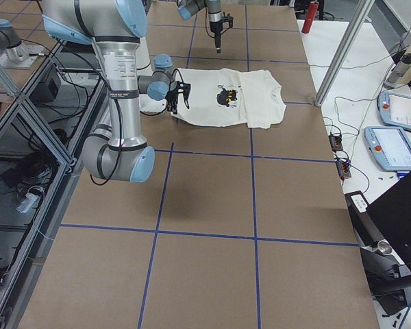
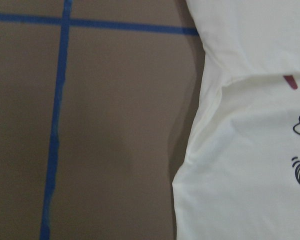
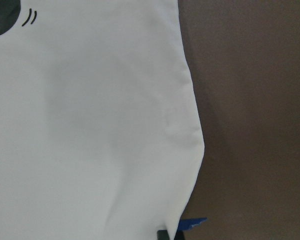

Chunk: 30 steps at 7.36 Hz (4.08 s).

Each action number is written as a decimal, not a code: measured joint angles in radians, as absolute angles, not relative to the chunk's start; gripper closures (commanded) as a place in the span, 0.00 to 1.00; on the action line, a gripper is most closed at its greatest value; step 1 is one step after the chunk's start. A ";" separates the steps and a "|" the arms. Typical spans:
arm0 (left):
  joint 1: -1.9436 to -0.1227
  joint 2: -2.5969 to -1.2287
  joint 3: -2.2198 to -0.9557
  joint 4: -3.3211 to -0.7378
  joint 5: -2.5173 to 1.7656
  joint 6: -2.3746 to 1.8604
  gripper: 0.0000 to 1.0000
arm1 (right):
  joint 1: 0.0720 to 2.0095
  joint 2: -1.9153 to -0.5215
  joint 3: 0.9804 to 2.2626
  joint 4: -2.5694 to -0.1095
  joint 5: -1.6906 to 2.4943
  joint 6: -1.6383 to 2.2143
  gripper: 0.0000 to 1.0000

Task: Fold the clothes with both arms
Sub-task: 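Lower both grippers to the hem corners nearest the robot and grasp, then lift the hem with both grippers and fold it toward the collar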

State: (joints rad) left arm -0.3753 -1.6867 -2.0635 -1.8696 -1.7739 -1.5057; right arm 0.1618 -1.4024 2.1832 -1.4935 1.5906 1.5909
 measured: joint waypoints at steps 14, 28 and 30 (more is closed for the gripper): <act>-0.114 -1.674 -2.062 -1.766 -1.624 -1.829 0.52 | 0.192 -1.388 2.225 -1.488 1.608 1.588 1.00; -0.095 -1.694 -2.352 -1.550 -1.635 -1.722 1.00 | 0.260 -1.511 2.377 -1.495 1.793 1.576 1.00; -0.091 -1.728 -2.427 -1.531 -1.664 -1.704 1.00 | 0.244 -1.581 2.463 -1.496 1.894 1.575 1.00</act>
